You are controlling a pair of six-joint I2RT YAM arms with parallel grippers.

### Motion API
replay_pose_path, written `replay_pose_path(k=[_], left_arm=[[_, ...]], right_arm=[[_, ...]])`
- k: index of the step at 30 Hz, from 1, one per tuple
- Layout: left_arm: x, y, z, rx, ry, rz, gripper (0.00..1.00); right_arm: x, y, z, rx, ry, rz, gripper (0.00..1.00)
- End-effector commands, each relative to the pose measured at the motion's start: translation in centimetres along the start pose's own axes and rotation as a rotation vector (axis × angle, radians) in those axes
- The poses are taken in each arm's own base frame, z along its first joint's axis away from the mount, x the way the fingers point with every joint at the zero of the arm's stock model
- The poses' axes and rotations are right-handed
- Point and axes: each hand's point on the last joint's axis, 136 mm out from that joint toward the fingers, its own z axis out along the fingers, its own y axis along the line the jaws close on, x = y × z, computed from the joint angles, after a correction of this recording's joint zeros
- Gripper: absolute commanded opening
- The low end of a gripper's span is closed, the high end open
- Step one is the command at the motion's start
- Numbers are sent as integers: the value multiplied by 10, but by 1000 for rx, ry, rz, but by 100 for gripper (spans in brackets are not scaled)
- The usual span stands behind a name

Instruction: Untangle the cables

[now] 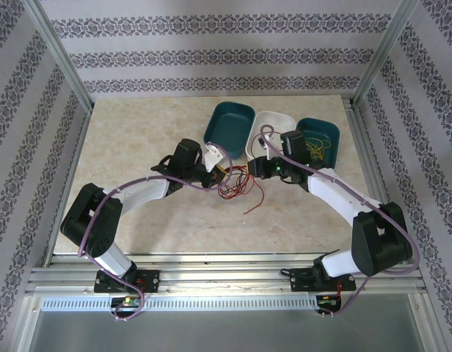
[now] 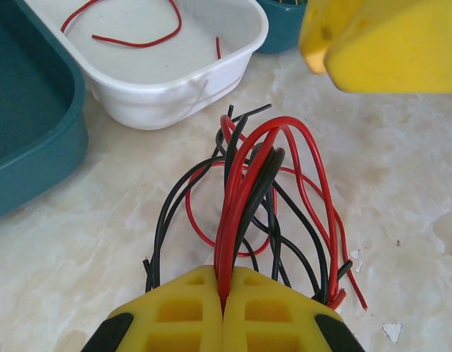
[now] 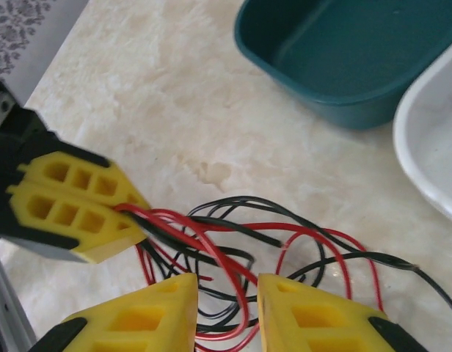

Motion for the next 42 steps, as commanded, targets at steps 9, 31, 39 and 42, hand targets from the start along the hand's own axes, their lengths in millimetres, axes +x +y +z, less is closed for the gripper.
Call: replay_pose_path(k=[9,31,39,42], left_arm=[[-10,-17,-4,72,12,62,0],[7,-6,-5,9,79,44,7],[23,-4,-1,10,143,23,15],[27,-4,0,11,154,16,15]], right_arm=[[20,10,17,-66,41,-15,29],[37,6,12,-30,76,8,4],[26,5,0,12,24,1,0],[19,10,-5,10,2,-5,0]])
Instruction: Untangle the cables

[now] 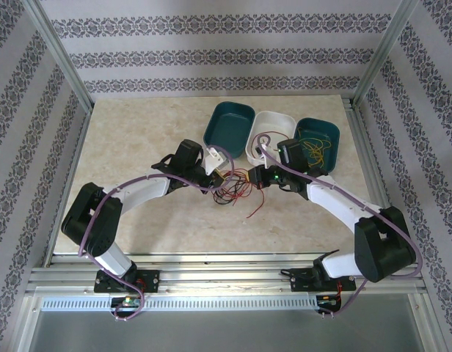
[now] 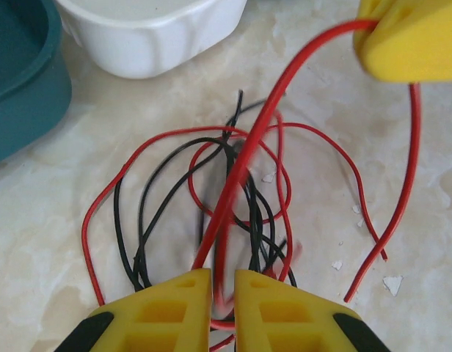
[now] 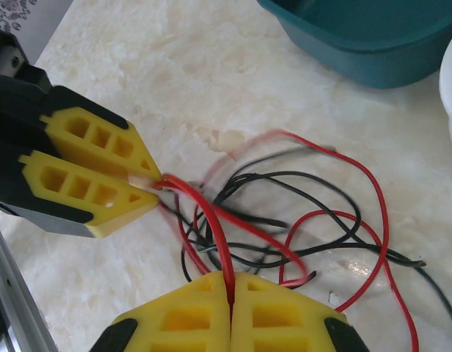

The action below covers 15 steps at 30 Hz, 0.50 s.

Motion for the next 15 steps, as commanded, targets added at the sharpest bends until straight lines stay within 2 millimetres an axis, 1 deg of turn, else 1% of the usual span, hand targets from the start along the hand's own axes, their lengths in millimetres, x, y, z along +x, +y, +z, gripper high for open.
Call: replay_pose_path(k=[1,7,9,11,13,15], left_arm=[[6,-2,3,7,39,12,15],[7,-3,5,16,41,4,13],[6,-3,5,18,34,-3,15],[3,-3,6,18,16,-9,23],[-3,-7,7,49,-9,-15,31],[-11,-14,9,91,-41,-26,33]], right_arm=[[-8,4,-10,16,-36,-3,0],[-14,7,-19,29,-67,-14,0],[-16,8,-21,30,-73,-15,0],[-17,10,-23,26,-82,-15,0],[-20,12,-25,23,-90,-19,0],[-23,12,-27,31,-102,-20,0]])
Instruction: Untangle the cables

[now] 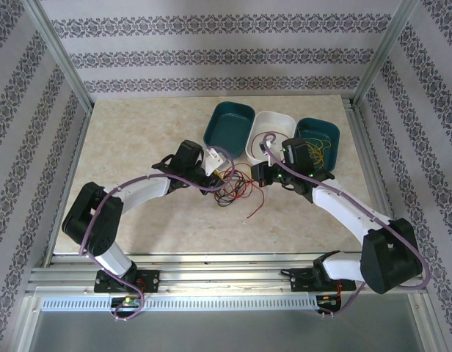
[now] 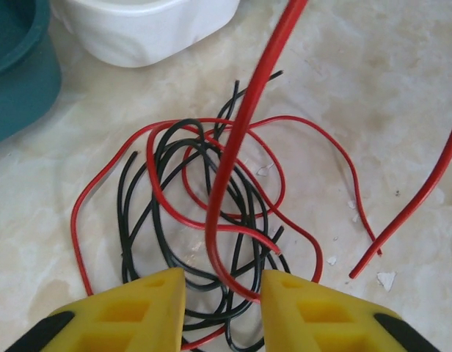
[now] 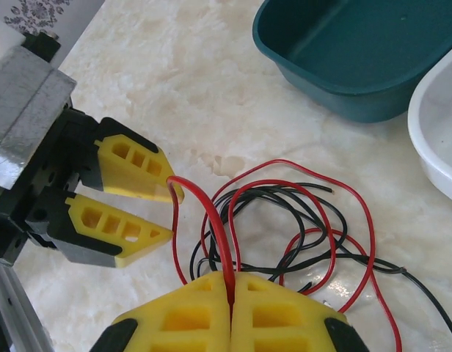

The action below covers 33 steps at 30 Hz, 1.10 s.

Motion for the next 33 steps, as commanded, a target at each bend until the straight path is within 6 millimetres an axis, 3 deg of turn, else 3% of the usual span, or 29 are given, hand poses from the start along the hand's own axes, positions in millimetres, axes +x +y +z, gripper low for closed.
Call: replay_pose_path(k=[1,11,13,20,27,33], left_arm=[[-17,-14,8,89,-60,-10,34],[-29,-18,28,124,-82,-27,35],[-28,-17,27,117,-79,-22,40],[-20,-13,10,51,-73,-4,54],[-18,6,-21,-36,-107,-47,61],[-14,22,-30,-122,-98,-76,67]], right_arm=[[-10,3,-10,18,-41,-6,0],[-30,10,-41,77,-138,-36,0],[-35,7,-49,117,-159,-41,0],[-49,-3,-82,232,-228,-47,0],[-63,5,-112,276,-293,-75,0],[-86,15,-133,297,-368,-78,0]])
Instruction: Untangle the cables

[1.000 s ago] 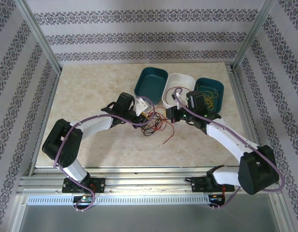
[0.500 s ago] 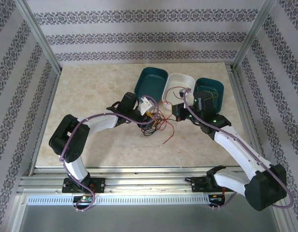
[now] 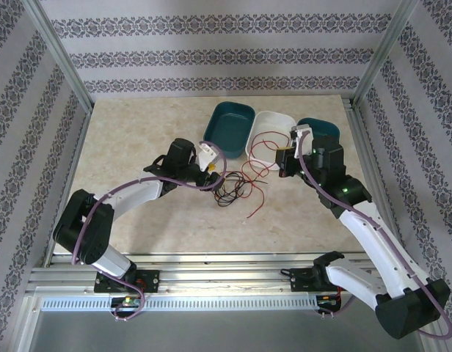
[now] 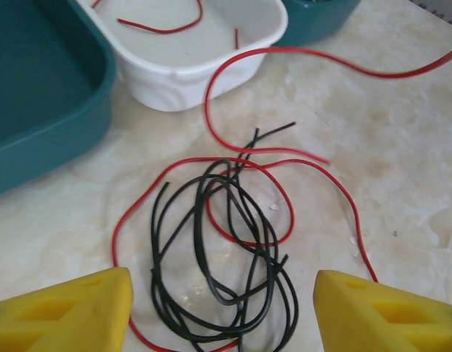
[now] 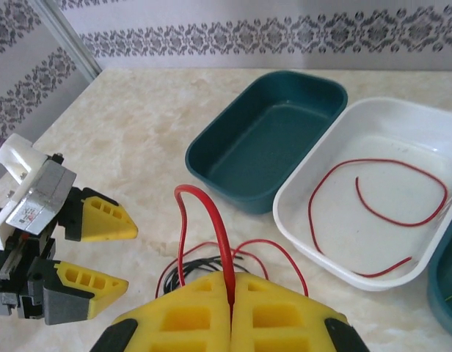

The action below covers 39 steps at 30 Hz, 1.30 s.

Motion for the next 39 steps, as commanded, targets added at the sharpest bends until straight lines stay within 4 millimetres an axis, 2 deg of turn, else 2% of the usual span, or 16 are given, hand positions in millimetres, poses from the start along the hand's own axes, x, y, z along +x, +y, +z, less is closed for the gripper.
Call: replay_pose_path(k=[1,5,9,11,12,13,20,25,27,31,39], left_arm=[[6,12,-4,-63,25,-34,68],[11,23,0,-120,50,-49,68],[10,28,1,-142,38,-58,73],[6,29,0,-147,19,-67,82],[5,29,1,-146,9,-71,97],[3,29,0,-148,0,-75,99],[-2,39,-3,-208,-24,-103,99],[0,59,-12,-334,-17,-159,99],[3,69,-16,-397,-5,-194,99],[6,74,-19,-432,2,-222,99],[5,76,-24,-459,3,-255,99]], right_arm=[[-27,-2,-14,42,-70,-5,0],[-46,-7,-19,94,-113,-16,0],[-63,-18,-19,170,-149,-35,0],[-70,-26,-17,219,-165,-39,0],[-75,-29,-16,241,-174,-42,0],[-78,-32,-15,256,-183,-46,0],[-100,-52,11,352,-204,-79,0],[-110,-67,39,392,-213,-76,0],[-110,-76,53,407,-199,-69,0],[-100,-97,77,451,-155,-30,0],[-58,-125,122,463,-22,38,0]])
